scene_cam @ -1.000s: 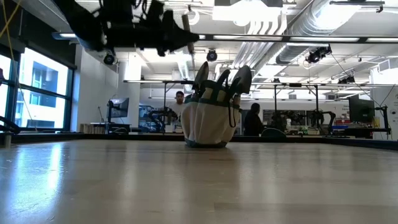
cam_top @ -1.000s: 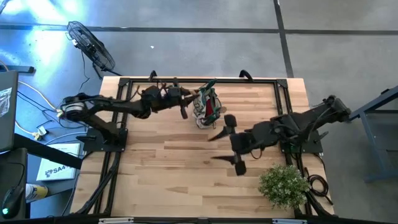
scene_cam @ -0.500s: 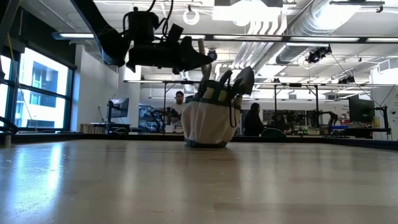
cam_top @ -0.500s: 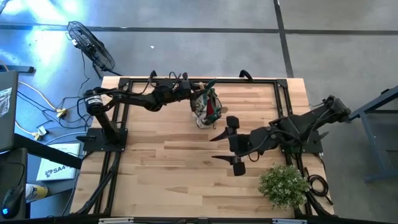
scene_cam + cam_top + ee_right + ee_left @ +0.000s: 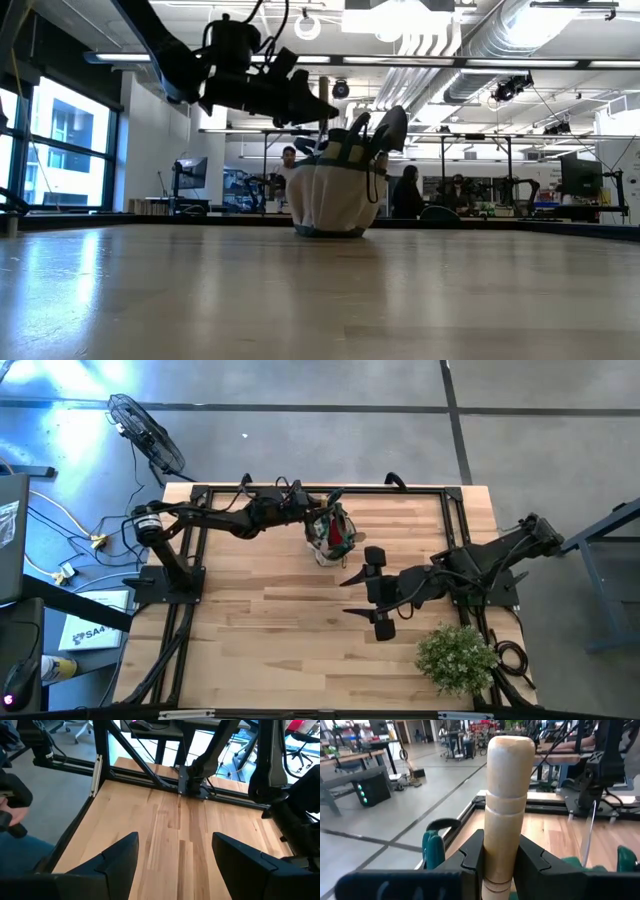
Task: Pick & Place Garden tools in Gardening bag
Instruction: Put the brown trowel into the light brown gardening bag
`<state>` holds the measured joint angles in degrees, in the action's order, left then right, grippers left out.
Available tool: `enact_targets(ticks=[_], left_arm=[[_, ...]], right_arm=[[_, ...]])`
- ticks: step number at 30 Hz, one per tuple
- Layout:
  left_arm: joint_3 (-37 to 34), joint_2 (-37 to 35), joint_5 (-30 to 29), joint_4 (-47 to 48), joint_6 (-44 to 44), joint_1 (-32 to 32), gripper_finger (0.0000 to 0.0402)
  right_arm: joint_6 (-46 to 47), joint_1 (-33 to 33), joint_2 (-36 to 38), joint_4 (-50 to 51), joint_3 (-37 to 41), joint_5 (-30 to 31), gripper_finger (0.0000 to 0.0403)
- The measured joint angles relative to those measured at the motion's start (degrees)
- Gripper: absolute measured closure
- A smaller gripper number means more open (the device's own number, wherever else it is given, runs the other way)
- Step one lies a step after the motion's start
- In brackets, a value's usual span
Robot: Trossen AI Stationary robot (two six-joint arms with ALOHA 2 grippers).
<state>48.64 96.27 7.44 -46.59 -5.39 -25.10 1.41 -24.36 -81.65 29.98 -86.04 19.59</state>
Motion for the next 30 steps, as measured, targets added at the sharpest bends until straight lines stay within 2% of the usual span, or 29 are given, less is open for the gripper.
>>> enact_targets(ticks=[6, 15, 30], left_arm=[[-0.13, -3.63, -0.8, 2.65, -0.85, -0.02, 0.0341], [-0.11, -9.82, -0.91, 11.44, -2.47, -0.02, 0.0341], [-0.11, -9.8, -0.81, 8.7, -2.33, -0.02, 0.0341]], right_arm=[[0.33, 0.02, 0.0, 0.87, 0.0, -0.01, 0.016], [0.53, 0.02, 0.0, 1.55, 0.0, 0.0, 0.016], [1.79, 0.13, 0.0, 1.53, -0.02, 0.35, 0.016]])
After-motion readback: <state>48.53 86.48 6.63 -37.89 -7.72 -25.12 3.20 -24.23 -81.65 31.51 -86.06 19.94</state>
